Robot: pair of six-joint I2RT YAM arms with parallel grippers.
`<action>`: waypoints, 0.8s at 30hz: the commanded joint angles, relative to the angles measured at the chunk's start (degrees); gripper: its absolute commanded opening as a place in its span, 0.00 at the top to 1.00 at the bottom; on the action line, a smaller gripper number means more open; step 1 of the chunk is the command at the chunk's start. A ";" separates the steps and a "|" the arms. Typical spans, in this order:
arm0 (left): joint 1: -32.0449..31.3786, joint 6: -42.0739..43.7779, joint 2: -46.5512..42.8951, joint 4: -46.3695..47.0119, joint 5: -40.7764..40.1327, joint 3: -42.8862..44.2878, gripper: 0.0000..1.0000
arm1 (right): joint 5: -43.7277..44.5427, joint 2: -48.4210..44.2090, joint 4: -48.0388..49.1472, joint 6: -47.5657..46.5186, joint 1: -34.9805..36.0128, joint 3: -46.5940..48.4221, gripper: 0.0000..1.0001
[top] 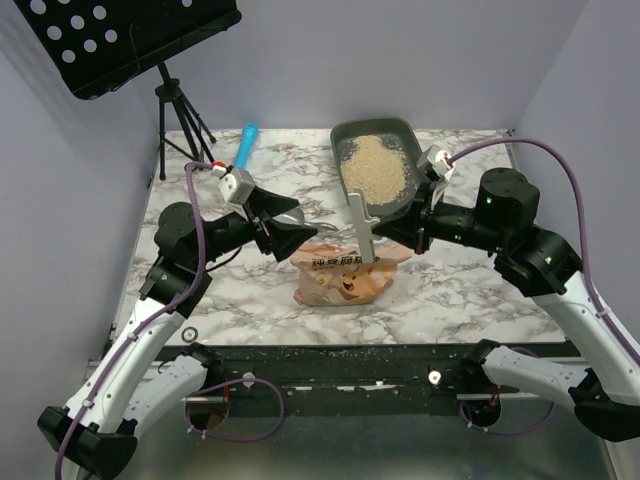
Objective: Fill the litter box with clean litter
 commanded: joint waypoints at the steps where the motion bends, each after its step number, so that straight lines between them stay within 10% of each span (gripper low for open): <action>1: -0.17 12.46 1.23 -17.22 -10.32 -0.68 0.11 | 8.80 -1.09 -10.18 -6.33 -0.31 1.36 1.00; 24: -11.51 27.14 12.04 -23.47 -19.12 -4.37 0.17 | 15.40 -3.64 -8.08 -23.90 -0.31 -7.34 1.00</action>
